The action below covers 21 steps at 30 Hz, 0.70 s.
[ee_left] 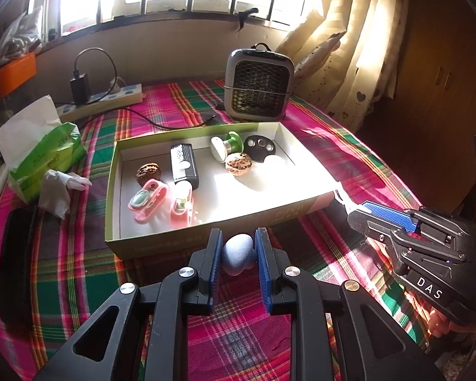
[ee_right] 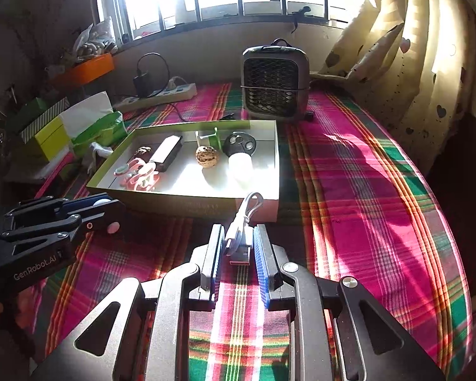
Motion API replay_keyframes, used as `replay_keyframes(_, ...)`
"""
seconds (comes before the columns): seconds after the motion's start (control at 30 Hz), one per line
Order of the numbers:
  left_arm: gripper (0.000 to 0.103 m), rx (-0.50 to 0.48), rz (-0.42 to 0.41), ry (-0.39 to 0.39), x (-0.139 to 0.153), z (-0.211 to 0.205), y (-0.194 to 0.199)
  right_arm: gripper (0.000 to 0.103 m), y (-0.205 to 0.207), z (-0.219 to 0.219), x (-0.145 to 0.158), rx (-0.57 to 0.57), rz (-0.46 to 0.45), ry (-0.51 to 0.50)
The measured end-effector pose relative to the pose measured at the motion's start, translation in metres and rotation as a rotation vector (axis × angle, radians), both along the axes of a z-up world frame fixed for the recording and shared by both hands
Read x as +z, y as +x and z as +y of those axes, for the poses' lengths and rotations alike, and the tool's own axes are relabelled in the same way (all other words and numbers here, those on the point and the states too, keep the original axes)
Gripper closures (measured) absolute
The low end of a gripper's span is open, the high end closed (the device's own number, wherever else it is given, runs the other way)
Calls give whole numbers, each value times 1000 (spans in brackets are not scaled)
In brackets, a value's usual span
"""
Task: Organize objects
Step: 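Carry the white egg and white cable over the box with both grippers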
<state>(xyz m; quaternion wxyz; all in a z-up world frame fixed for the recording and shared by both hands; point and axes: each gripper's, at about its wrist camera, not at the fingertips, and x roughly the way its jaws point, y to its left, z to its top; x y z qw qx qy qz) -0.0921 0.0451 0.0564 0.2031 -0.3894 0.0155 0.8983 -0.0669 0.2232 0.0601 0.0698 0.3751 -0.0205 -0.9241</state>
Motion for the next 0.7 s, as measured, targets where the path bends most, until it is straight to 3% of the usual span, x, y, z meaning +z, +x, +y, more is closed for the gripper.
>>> replay_keyframes(0.7, 84, 12, -17, 11, 0, 8, -63, 83, -60, -1, 4, 44, -9, 26)
